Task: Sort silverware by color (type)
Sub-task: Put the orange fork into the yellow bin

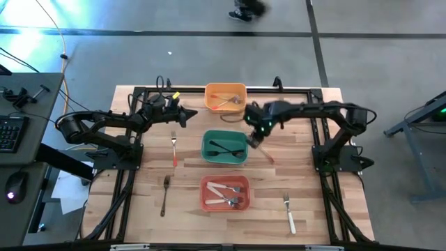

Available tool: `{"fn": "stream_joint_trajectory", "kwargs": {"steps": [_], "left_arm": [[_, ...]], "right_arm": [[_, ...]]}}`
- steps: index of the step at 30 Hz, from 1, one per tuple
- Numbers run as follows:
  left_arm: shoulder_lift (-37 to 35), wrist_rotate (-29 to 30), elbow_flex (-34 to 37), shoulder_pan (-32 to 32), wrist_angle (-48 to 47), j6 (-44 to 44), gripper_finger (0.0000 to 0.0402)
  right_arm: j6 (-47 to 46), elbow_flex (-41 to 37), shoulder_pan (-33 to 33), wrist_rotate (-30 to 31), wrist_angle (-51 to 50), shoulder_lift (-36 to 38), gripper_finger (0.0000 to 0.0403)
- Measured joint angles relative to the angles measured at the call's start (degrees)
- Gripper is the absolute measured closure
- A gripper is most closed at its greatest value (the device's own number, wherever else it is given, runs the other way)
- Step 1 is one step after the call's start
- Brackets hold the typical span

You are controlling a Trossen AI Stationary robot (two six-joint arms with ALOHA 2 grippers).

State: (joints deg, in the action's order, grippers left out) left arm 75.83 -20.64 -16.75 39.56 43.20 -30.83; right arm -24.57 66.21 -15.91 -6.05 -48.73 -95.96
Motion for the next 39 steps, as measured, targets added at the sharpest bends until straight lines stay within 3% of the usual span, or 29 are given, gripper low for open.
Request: {"fn": "stream_joint_trajectory", "kwargs": {"steps": [7, 17, 23, 27, 39], "left_arm": [[0.00, 0.21, 0.00, 0.18, -0.02, 0.00, 0.0401], [0.00, 0.22, 0.00, 0.18, -0.06, -0.04, 0.0401], [0.00, 0.23, 0.00, 0.16, -0.09, -0.58, 0.0401], [0.00, 0.24, 0.00, 0.16, -0.11, -0.65, 0.0401], [0.00, 0.33, -0.02, 0.12, -0.15, -1.07, 0.0401]], "right_arm": [[-5.60, -9.46, 3.55, 4.40, 9.84, 0.00, 0.0263], [-8.56, -18.12, 3.49, 5.56, 17.57, 0.42, 0.0327], [-5.73, -14.74, 2.68, 3.72, 13.21, -0.11, 0.0396], [-2.43, -10.43, 0.35, -0.36, 11.60, -0.15, 0.0397], [9.13, 6.01, -7.38, 0.61, 1.04, -0.07, 0.0403]]}}
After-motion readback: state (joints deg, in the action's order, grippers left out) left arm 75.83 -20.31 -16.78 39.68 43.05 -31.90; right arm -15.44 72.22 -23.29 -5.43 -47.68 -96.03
